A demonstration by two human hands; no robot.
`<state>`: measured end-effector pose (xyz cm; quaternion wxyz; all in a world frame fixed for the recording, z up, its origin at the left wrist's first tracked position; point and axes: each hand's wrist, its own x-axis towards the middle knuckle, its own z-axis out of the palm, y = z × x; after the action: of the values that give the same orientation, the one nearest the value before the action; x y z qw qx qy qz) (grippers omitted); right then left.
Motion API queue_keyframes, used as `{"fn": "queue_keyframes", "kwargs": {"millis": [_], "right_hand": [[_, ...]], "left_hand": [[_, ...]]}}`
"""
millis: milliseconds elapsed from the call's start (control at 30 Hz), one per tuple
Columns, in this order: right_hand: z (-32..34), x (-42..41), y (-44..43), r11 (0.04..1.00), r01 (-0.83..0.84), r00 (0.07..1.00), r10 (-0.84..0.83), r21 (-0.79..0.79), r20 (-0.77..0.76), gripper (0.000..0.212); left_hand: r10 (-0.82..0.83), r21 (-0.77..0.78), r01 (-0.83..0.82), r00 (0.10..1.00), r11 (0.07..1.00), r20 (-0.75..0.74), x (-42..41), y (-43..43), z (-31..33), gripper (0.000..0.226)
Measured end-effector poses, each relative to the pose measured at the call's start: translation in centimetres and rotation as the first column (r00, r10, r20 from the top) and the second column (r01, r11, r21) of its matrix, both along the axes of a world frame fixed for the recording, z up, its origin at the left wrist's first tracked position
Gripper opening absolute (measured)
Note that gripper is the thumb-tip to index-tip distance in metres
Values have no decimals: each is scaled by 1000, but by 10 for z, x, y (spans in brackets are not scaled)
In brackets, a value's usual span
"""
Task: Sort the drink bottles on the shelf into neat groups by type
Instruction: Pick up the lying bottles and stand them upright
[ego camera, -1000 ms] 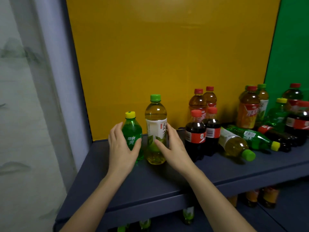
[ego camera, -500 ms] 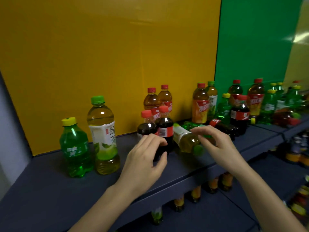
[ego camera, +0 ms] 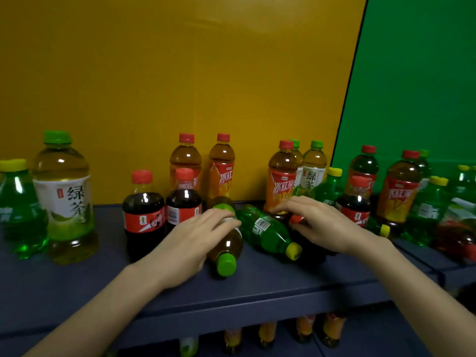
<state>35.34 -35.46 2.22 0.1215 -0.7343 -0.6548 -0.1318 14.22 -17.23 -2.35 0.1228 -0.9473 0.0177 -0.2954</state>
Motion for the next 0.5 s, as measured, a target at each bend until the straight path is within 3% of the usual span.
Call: {"fn": "queue_keyframes", "kwargs": {"millis": [133,233,500], "right_hand": [[4,11,14,978,-123,944,167,-168,285,66],[1,17,25,938,-201,870,304,-284,389,73],[-11,31,49,865,-363,644,502,-347,578,49]], "left_hand": [[40,124,-25,992,992,-124,9,-1,5,97],[37,158,-4,978,987,-206,12,-3,8,86],[58,185,-7,961,983,-272,17,-8,16,75]]}}
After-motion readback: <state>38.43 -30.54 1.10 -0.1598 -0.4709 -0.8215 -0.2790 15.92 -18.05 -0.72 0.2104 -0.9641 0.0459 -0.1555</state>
